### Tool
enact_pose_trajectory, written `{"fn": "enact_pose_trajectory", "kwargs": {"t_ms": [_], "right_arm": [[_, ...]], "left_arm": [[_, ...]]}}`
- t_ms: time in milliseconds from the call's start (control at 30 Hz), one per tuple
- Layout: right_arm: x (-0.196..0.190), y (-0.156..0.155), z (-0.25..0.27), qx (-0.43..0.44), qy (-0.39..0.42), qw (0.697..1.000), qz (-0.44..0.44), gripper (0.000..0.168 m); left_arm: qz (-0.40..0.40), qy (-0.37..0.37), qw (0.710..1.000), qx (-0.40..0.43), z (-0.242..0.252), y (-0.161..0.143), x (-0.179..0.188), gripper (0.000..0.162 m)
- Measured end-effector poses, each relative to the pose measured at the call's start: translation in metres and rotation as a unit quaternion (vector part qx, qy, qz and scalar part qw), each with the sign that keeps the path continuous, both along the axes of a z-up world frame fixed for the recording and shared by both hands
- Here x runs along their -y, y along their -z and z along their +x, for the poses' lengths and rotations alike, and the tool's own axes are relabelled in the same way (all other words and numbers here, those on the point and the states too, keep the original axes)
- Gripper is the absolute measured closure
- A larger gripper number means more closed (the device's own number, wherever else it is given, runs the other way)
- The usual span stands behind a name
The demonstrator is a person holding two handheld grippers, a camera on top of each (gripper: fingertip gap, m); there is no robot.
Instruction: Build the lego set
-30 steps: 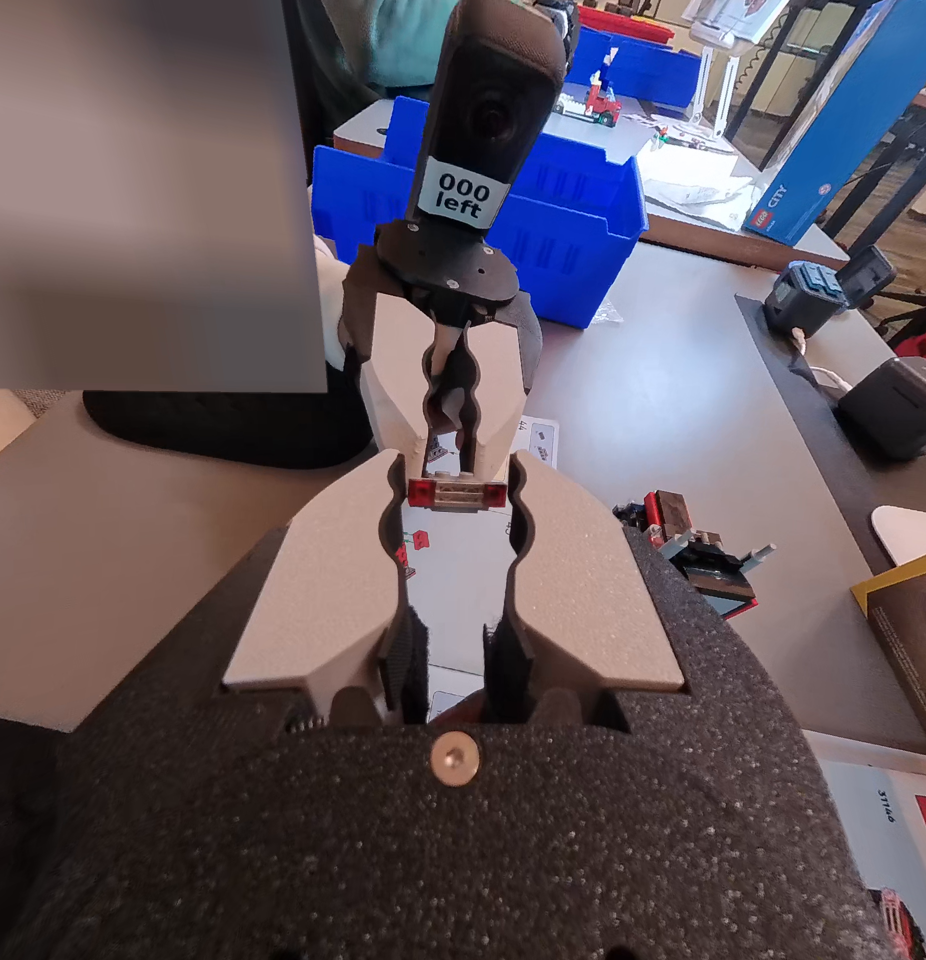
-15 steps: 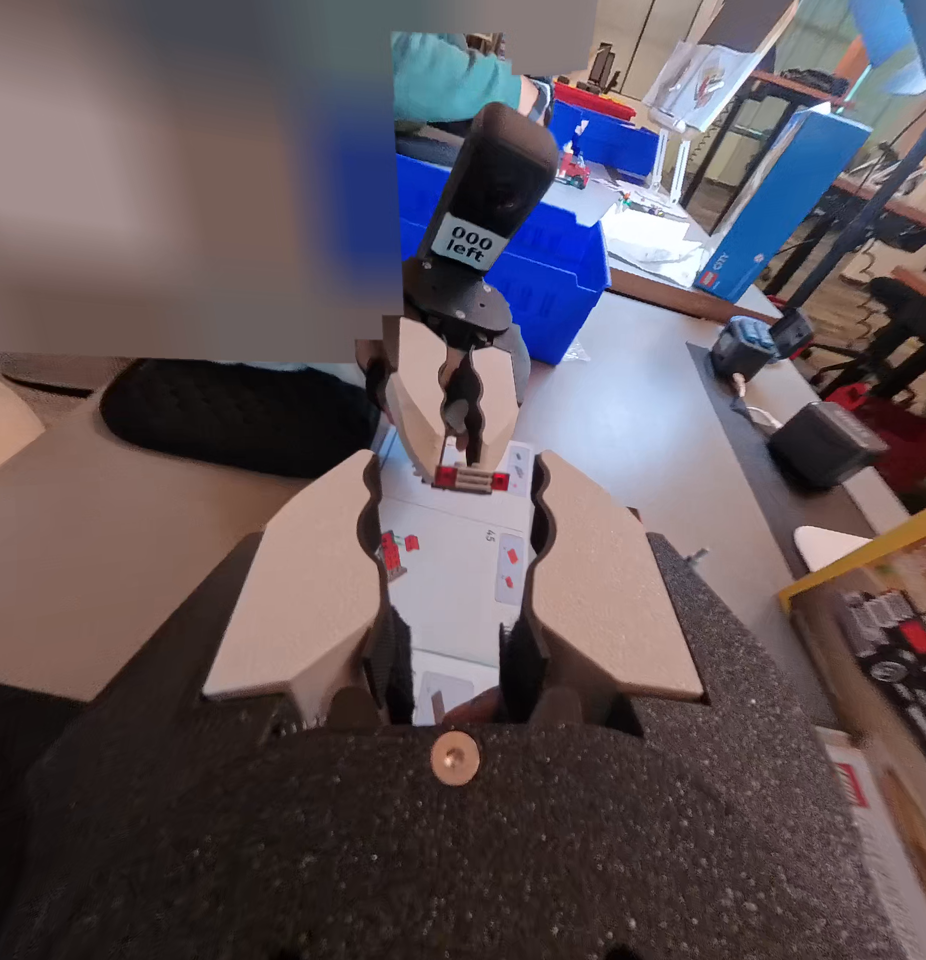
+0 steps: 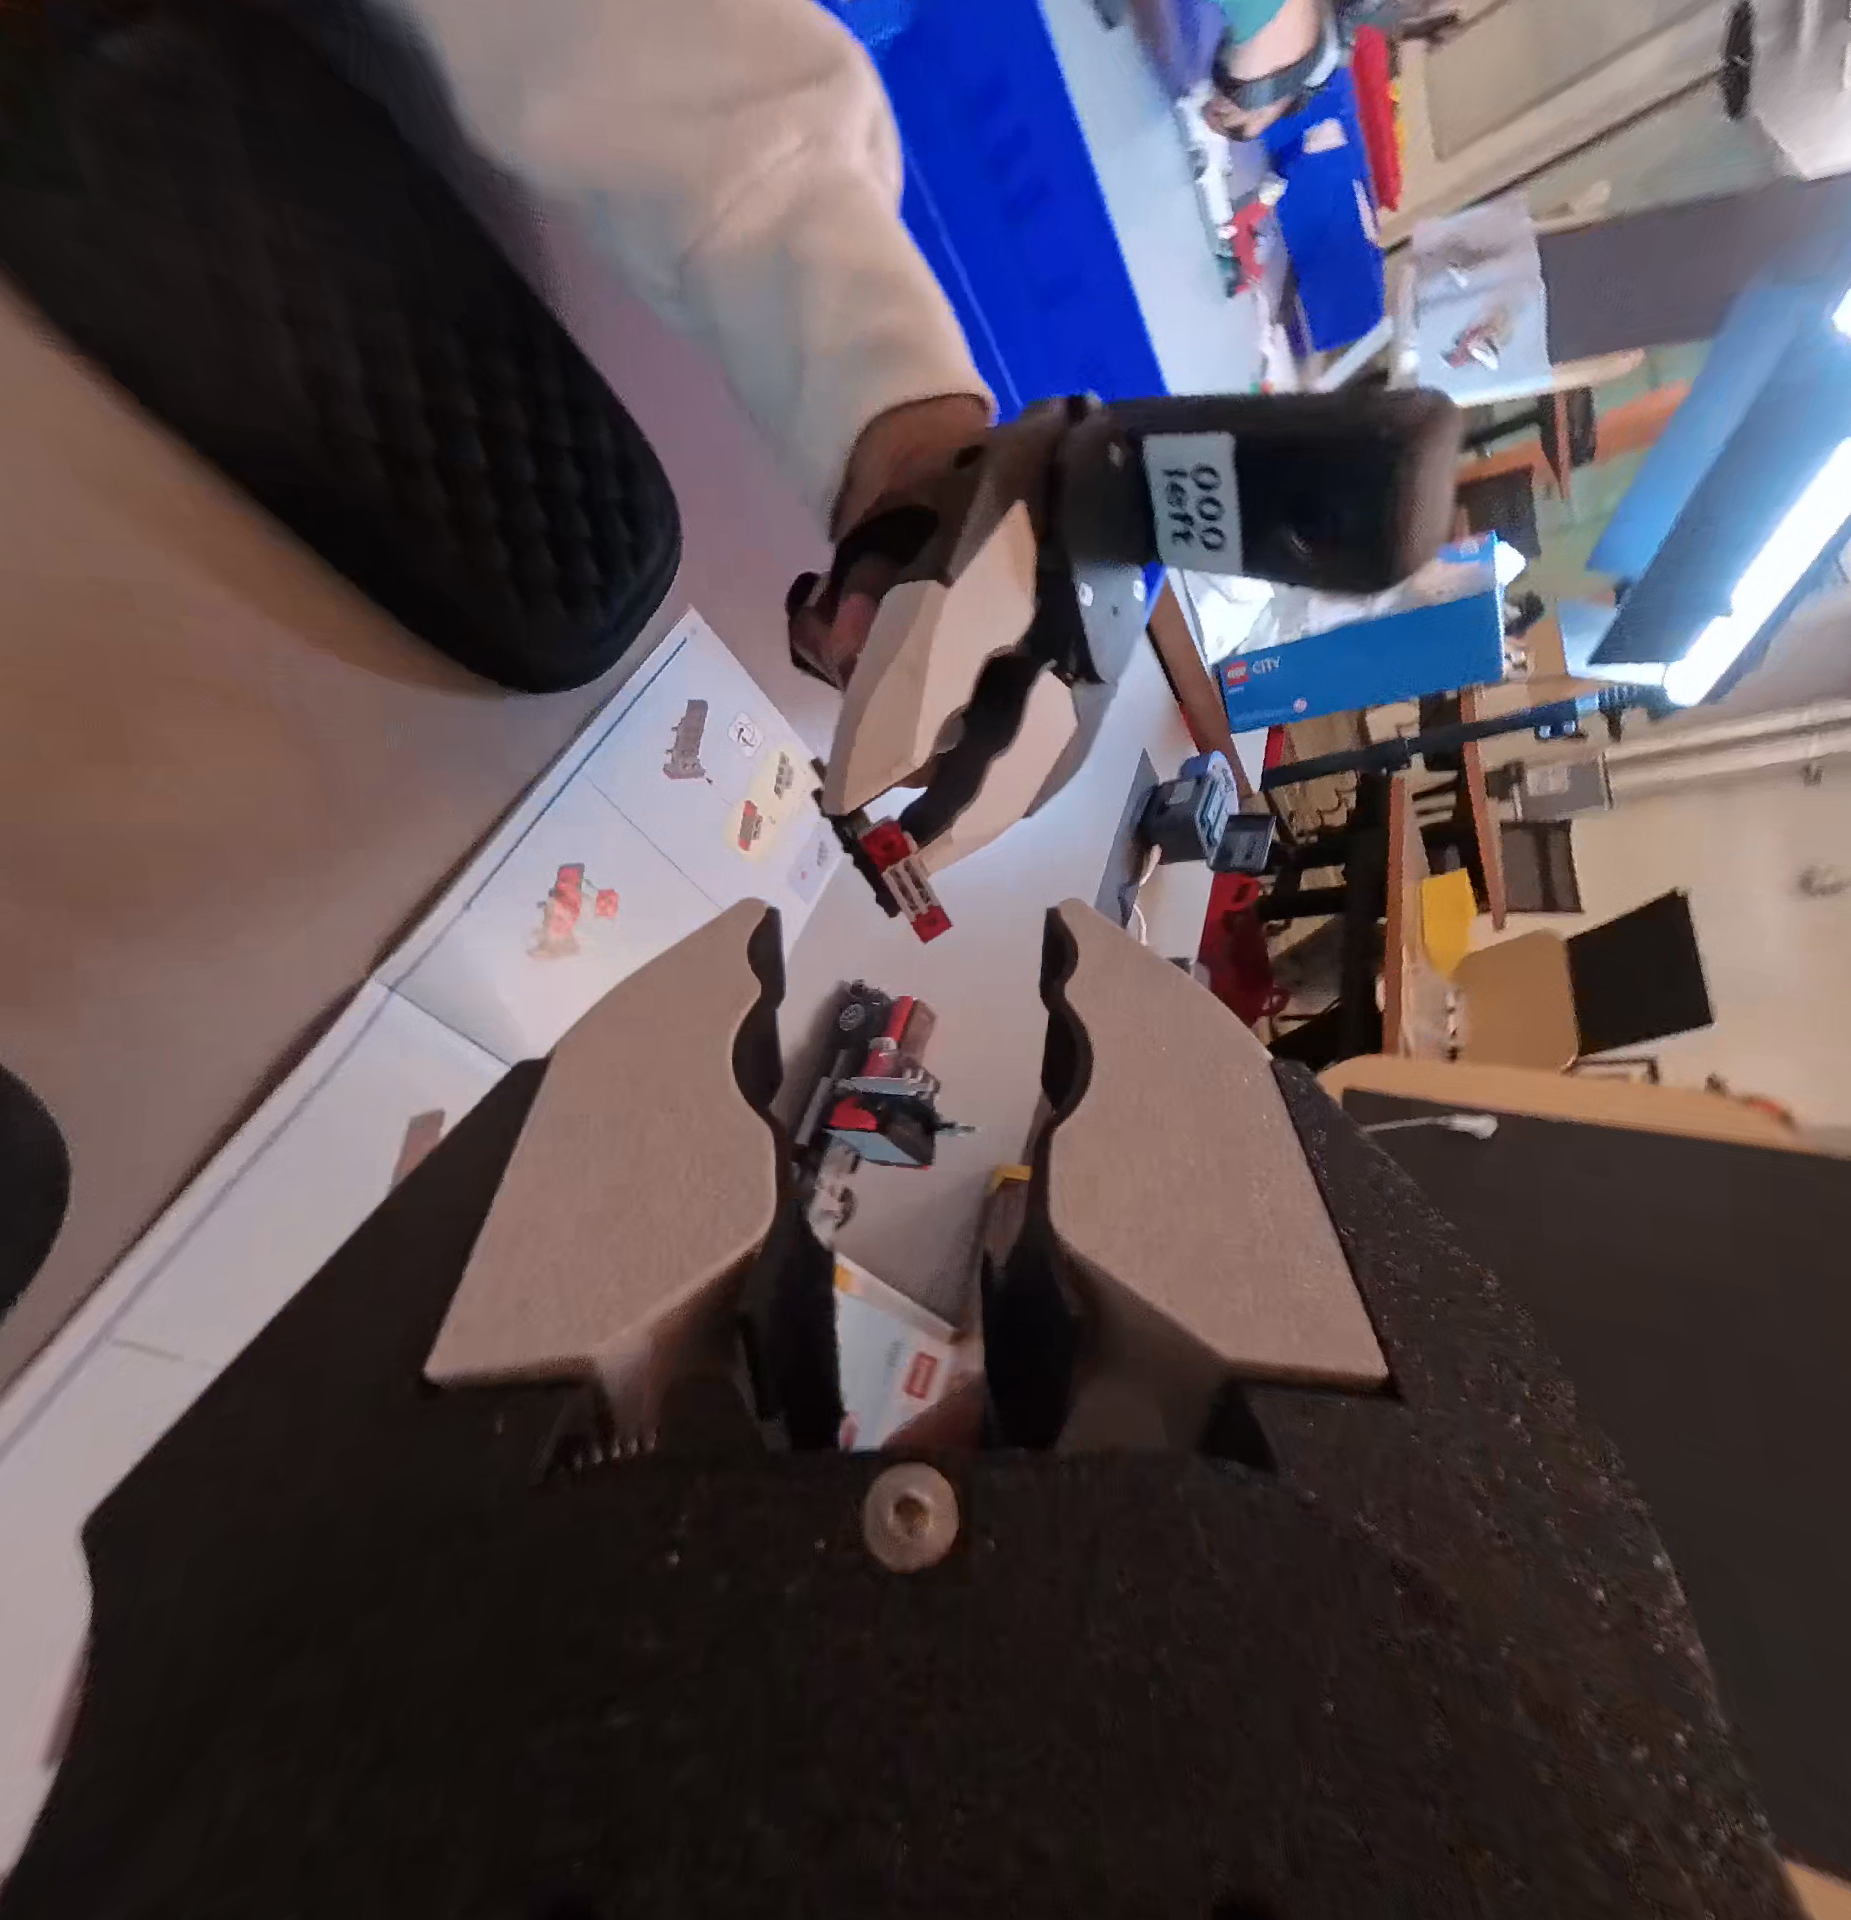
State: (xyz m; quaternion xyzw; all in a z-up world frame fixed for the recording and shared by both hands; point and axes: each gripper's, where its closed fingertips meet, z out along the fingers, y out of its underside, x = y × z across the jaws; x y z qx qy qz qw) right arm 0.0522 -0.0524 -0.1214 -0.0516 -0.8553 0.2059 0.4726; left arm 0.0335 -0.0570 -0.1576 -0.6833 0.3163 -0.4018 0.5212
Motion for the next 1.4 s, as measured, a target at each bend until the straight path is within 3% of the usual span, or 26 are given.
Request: {"fn": "enact_pose_trajectory", "kwargs": {"t_ms": [200,400,700,900,1033,1400], "right_arm": [[0.017,-0.014,-0.004,0.023,-0.048,0.99,0.132,0.126],[0.026,-0.017,-0.005,0.05,-0.087,0.979,0.176,0.136],[0.04,-0.013,0.005,0.056,-0.12,0.975,0.178,0.154],[0.038,-0.018,0.006,0.053,-0.104,0.981,0.154,0.155],[0.037,-0.03,0.004,0.005,-0.093,0.986,0.138,0.156],[0.022,-0.032,0.008,0.019,-0.062,0.995,0.081,0.158]], "left_arm": [[0.011,0.048,0.999,0.001,0.008,-0.025,0.015,0.145],[0.027,0.078,0.996,-0.016,0.016,-0.039,0.025,0.146],[0.028,0.124,0.992,-0.001,0.029,-0.043,0.034,0.146],[0.007,0.148,0.988,0.052,0.03,-0.048,0.032,0.146],[0.008,0.152,0.982,0.11,0.027,-0.06,0.031,0.146],[-0.02,0.129,0.981,0.145,0.031,-0.069,0.017,0.144]]}}
